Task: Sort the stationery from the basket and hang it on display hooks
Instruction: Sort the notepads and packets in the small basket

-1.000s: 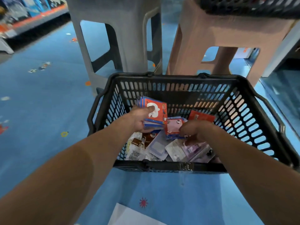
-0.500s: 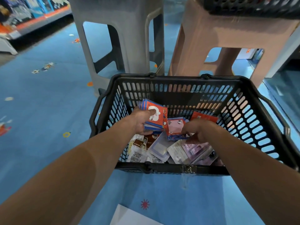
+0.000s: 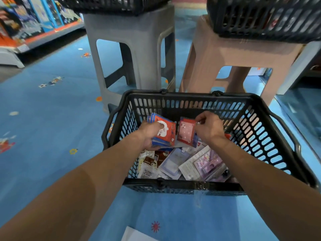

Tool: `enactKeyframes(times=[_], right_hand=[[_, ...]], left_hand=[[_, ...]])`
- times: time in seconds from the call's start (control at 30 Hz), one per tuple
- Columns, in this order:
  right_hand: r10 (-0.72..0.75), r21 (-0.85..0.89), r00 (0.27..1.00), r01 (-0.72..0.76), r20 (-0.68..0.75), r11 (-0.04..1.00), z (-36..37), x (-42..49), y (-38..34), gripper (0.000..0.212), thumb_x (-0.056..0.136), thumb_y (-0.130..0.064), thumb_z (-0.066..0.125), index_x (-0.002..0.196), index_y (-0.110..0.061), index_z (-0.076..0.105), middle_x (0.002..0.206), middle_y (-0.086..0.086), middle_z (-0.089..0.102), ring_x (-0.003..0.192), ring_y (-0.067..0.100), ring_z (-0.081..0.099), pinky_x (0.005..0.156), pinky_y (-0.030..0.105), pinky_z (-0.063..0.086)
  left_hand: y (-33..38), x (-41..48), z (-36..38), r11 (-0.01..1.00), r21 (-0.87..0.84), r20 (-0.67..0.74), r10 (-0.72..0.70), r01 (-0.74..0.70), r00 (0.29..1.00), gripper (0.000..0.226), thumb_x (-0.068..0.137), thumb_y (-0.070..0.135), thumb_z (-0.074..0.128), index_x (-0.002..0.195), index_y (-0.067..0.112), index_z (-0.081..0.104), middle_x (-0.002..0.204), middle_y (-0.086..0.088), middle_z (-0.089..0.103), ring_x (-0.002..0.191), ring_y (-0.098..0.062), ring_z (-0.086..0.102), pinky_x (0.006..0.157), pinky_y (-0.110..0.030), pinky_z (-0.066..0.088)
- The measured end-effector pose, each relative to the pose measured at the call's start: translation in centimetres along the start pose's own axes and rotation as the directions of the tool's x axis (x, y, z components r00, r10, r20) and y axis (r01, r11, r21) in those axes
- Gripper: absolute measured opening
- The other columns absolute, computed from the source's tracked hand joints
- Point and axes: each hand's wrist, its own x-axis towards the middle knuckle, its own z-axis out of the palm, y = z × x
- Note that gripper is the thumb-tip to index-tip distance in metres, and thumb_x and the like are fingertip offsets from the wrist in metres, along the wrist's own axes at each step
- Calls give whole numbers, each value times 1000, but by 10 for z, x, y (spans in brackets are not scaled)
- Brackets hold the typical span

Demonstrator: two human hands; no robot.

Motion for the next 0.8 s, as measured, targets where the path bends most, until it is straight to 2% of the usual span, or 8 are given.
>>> enactKeyframes(times=[0.1,0.2,0.3,0.43,0.57,0.63,0.73,0.8], right_hand=[[-11,260,1000,3,29,966,-5,-4,-14,25,84,-8,69,103,-21,60,94,-2,64,90,19,65,78,35,58],[-6,432,998,-21,61,902,-12,-7,-27,12,88,-9,66,92,-19,69,92,6,73,95,28,72,85,46,61],[-11,509,997,-30,77,860,-22,-15,-38,16,93,-3,62,83,-12,71,83,12,74,86,30,73,78,46,61],[7,593,998,-45,67,804,-34,-22,-49,26,95,7,55,82,-11,69,97,25,73,91,38,73,81,51,60],[23,564,996,-68,87,823,-32,-24,-49,13,95,4,60,90,-4,69,97,24,73,80,30,74,67,36,62],[30,533,995,-74,90,843,-28,-25,-50,6,94,2,63,96,-2,68,98,22,73,83,29,73,65,32,58],[41,507,994,-89,104,857,-22,-26,-58,10,95,-3,65,91,-12,62,93,13,70,82,22,70,58,27,54],[41,472,995,-78,89,878,-18,-26,-60,8,96,-7,65,94,-13,61,90,7,68,79,18,67,51,23,48]], left_hand=[[8,-14,-7,1000,-19,4,16,-16,1000,46,95,27,66,136,24,45,110,-13,69,90,-30,69,64,-42,52],[15,-28,-12,999,-28,32,32,-31,999,47,91,34,65,134,20,51,108,-14,74,89,-31,72,64,-40,55],[19,-39,-17,999,-20,44,39,-38,998,44,88,35,65,128,18,57,107,-13,76,94,-31,73,72,-41,56],[22,-52,-21,999,8,51,47,-47,998,39,90,34,64,124,16,59,105,-13,75,94,-29,72,71,-41,54],[25,-61,-19,1000,3,112,9,-10,994,24,95,35,57,105,14,64,90,-9,75,85,-23,71,70,-38,51],[28,-64,-14,999,-27,168,-21,26,986,31,95,44,54,92,15,66,80,-7,76,82,-21,71,74,-36,52],[33,-67,-5,998,-52,246,-19,33,969,46,88,62,59,94,18,69,82,-7,77,85,-22,72,80,-37,53],[33,-69,0,999,-45,274,-8,21,962,48,83,64,71,100,18,70,85,-6,77,84,-22,72,81,-37,54]])
